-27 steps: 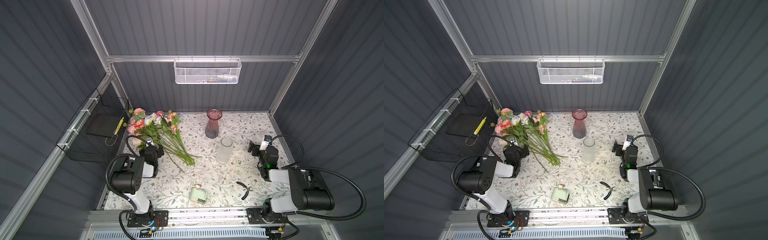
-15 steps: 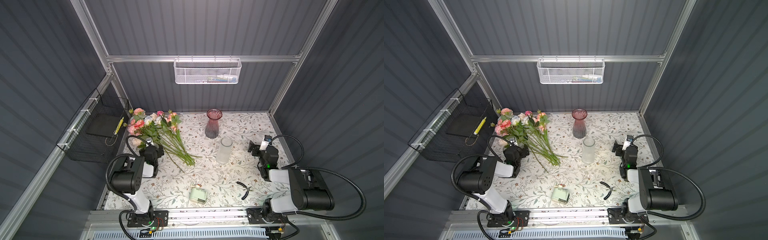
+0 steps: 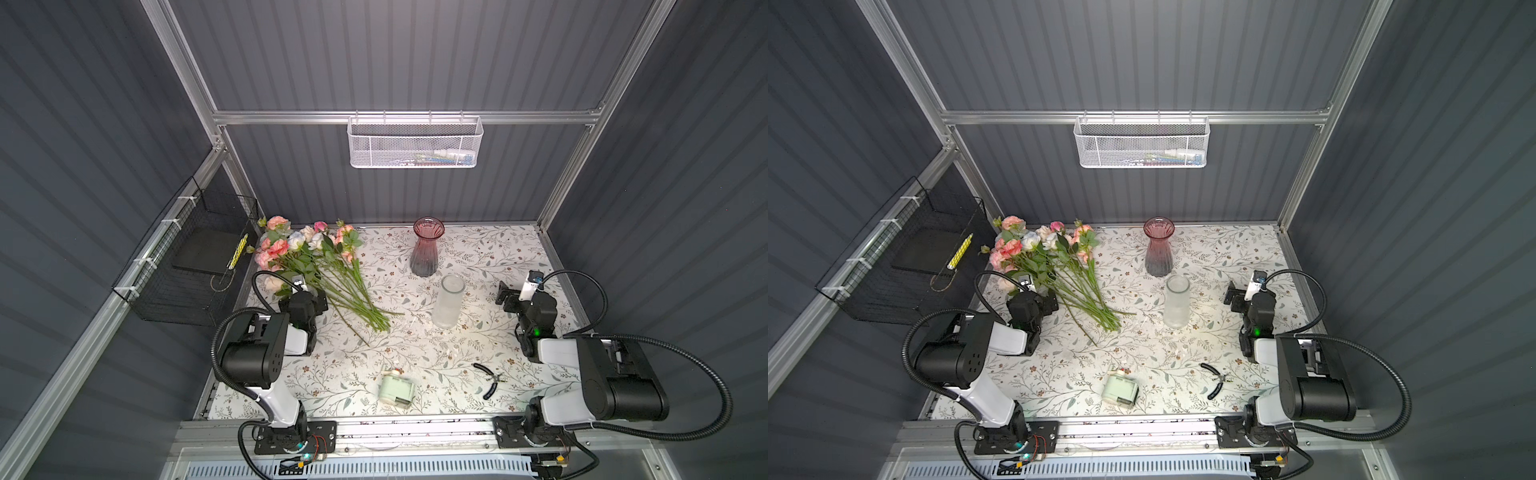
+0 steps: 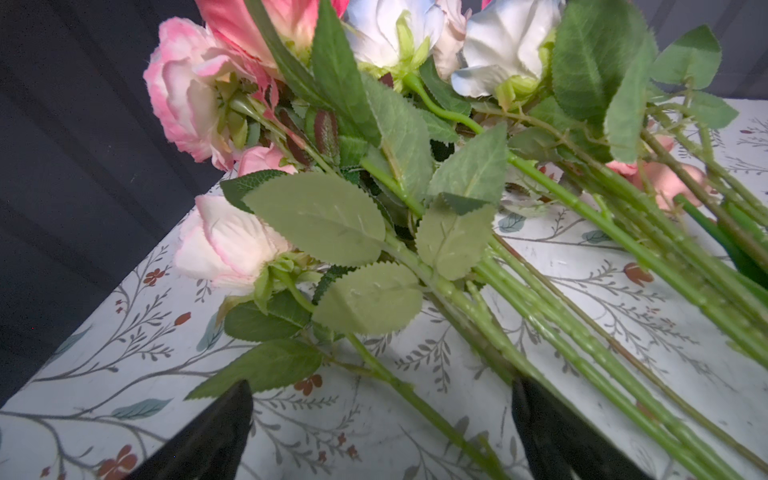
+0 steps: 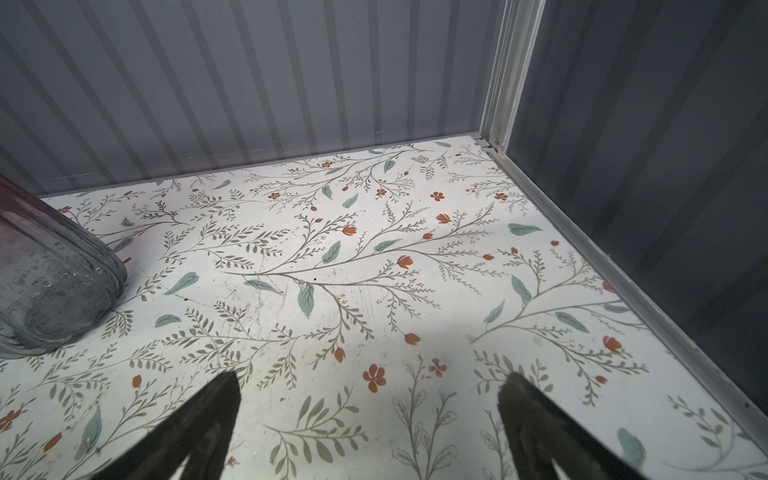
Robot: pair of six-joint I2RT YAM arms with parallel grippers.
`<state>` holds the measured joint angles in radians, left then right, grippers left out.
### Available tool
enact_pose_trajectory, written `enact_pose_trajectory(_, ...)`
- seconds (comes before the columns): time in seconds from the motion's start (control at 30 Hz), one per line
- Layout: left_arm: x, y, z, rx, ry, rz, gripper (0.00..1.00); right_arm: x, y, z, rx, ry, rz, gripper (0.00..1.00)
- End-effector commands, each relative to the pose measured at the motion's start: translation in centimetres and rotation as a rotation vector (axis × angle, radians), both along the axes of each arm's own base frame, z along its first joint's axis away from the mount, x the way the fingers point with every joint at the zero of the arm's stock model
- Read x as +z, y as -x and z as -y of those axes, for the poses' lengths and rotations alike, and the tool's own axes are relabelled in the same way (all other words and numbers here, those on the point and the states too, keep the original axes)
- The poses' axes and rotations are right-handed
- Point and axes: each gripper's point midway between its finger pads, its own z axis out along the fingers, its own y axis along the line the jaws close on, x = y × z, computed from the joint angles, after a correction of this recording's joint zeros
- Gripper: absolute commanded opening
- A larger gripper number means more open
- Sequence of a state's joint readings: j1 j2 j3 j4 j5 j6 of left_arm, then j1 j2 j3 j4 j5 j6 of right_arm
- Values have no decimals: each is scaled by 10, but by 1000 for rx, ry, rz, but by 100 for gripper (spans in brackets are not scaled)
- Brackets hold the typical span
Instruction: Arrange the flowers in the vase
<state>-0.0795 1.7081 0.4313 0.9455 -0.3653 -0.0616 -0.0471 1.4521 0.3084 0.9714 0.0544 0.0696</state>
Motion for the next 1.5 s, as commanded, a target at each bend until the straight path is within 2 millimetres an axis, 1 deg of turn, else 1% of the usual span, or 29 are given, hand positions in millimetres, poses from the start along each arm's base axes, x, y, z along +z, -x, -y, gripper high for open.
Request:
enact_pose_trajectory(0.0,6,-5,2,-7,-15,20,100,5,-4,1,1,11,13,99)
enact_pose_trajectory(0.5,5,-5,2,-8,-16,16,100,5,-4,1,5,6,11,99)
enact_pose_trajectory(0.6,6,-5,2,-9,-14,21,100,12,0,-4,32,8,27,99)
enact_pose_trajectory(0.67,12,-6,1,-5,-17,31,100,23,3,-4,33,9,19,99)
enact_pose_trajectory(0.8,31,-12,-4,34,-22,-55,100,49,7,6,-36,-21,4,99)
enact_pose_trajectory(0.87,46,-17,-3,36,-19,-60,100,60,10,12,-87,-70,16,99)
enact_pose_trajectory(0.9,56,-17,-4,48,-9,-52,100,67,12,15,-114,-92,10,99)
enact_pose_trajectory(0.93,67,-16,-6,68,4,-39,100,66,12,17,-137,-103,-16,99)
enact_pose_trajectory(0.97,81,-15,-9,91,27,-8,100,74,16,23,-183,-97,-29,99)
enact_pose_trajectory(1.03,110,-12,-10,122,99,81,100,80,22,33,-277,-87,-47,99)
enact_pose_trajectory(1.07,125,-9,-11,147,162,138,100,85,25,42,-343,-120,-31,99)
enact_pose_trajectory(1.1,139,-6,-15,193,237,190,100,87,30,48,-403,-188,-13,99)
enact_pose_trajectory(1.13,148,-3,-18,241,319,225,100,87,32,50,-434,-257,6,99)
enact_pose_trajectory(1.17,153,3,-22,302,413,244,100,80,39,53,-497,-381,1,99)
enact_pose_trajectory(1.2,151,13,-28,404,519,234,100,65,49,55,-572,-509,-22,99)
enact_pose_trajectory(1.23,144,26,-35,521,618,213,100,58,45,48,-527,-587,-25,99)
enact_pose_trajectory(1.27,146,29,-35,534,643,206,100,56,37,37,-427,-624,-19,99)
enact_pose_trajectory(1.3,151,25,-27,477,656,207,100,52,32,28,-366,-673,3,99)
enact_pose_trajectory(1.37,158,23,-11,368,712,212,100,42,26,16,-320,-745,-25,99)
enact_pose_trajectory(1.4,163,24,-2,310,735,211,100,39,19,4,-247,-740,-76,99)
enact_pose_trajectory(1.47,171,25,18,187,767,182,100,28,8,-13,-160,-710,-212,99)
